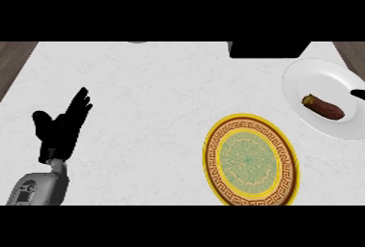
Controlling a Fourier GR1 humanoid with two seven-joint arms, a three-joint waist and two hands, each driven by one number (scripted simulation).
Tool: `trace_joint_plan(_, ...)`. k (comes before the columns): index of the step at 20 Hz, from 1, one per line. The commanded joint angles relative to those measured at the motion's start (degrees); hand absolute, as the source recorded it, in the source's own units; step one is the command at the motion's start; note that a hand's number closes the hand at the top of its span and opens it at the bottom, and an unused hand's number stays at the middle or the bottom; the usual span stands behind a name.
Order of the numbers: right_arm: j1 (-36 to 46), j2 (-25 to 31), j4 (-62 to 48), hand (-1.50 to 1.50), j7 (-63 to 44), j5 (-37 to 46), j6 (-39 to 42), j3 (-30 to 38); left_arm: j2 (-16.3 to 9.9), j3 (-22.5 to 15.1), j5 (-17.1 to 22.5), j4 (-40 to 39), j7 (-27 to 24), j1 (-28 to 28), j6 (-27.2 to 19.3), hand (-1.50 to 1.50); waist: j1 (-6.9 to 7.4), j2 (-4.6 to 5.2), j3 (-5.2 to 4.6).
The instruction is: Pick the sweet potato from the plate and place it in the plate
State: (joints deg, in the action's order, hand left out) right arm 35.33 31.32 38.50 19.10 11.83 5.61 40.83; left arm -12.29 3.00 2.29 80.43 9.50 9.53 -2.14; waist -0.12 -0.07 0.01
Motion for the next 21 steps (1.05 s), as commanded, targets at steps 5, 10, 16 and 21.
trace_joint_plan(5, -4.98, 4.90, -1.29, -1.50, 3.69, -4.62, 2.06, -1.44, -0.36, 1.36, -0.01, 1.54, 0.13, -0.68, 1.86, 0.00, 0.36, 0.10, 0.01)
trace_joint_plan(10, -5.30, 5.79, -7.57, -1.50, 8.58, -6.38, 1.52, -1.72, -0.38, 2.68, -0.12, -2.54, -0.10, 2.46, 2.23, 0.00, 0.39, 0.16, 0.02)
trace_joint_plan(16, -7.21, 11.79, -13.27, -1.50, 11.40, -5.10, 2.26, -2.84, 1.31, 1.17, -1.27, 1.33, 1.68, 0.24, 1.20, 0.00, 0.64, 0.23, 0.05)
trace_joint_plan(21, -7.91, 15.27, -15.52, -1.50, 10.19, -6.41, 4.82, -3.24, 0.87, 1.61, -1.08, 2.17, -0.45, -2.38, 2.95, 0.00, 0.55, 0.15, 0.03)
